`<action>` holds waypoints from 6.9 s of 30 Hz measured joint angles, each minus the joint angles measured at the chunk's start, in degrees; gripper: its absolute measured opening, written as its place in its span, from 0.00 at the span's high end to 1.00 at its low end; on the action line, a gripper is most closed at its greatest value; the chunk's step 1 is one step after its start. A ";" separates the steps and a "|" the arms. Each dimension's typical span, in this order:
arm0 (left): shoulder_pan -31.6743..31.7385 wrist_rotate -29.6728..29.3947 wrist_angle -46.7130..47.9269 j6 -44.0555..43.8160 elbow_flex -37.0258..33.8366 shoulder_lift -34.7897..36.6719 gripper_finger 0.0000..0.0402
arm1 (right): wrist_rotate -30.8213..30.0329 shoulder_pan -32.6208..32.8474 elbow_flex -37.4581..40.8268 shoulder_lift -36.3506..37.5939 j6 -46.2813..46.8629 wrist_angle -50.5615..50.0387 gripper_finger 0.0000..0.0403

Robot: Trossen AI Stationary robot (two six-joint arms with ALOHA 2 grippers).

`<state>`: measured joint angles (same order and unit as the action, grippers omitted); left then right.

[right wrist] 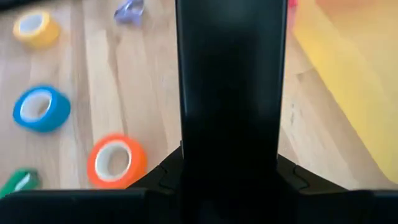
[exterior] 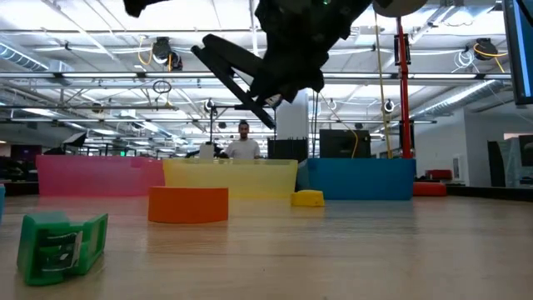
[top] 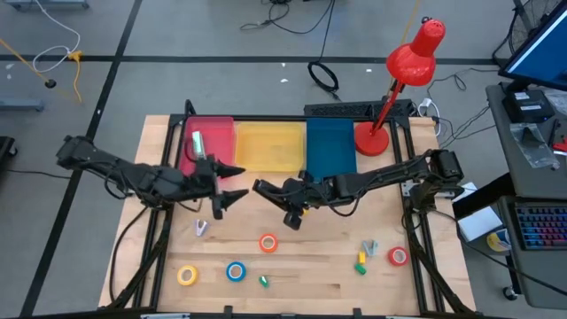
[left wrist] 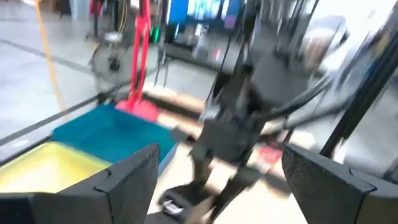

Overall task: Pick and place Stapler, Stapler remover, tape
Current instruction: Put the black stapler into the red bin, then put the yellow tape into the blue bin

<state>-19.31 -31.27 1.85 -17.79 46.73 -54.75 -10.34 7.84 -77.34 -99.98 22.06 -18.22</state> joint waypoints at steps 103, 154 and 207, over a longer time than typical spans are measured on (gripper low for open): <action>14.30 -10.18 77.18 -29.26 33.11 -21.14 0.66 | 10.26 0.90 -0.09 2.93 -4.79 -12.87 0.39; 40.19 -16.71 28.70 -54.54 -8.16 -21.70 0.66 | -1.85 0.70 40.13 53.70 0.95 17.16 0.45; 40.53 -11.77 28.01 -49.90 -8.07 -22.76 0.58 | -1.60 0.48 40.11 53.86 4.31 17.12 0.47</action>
<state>21.22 -43.04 29.86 -67.69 38.65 -77.50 -11.94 8.32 -37.23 -46.13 26.37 -1.10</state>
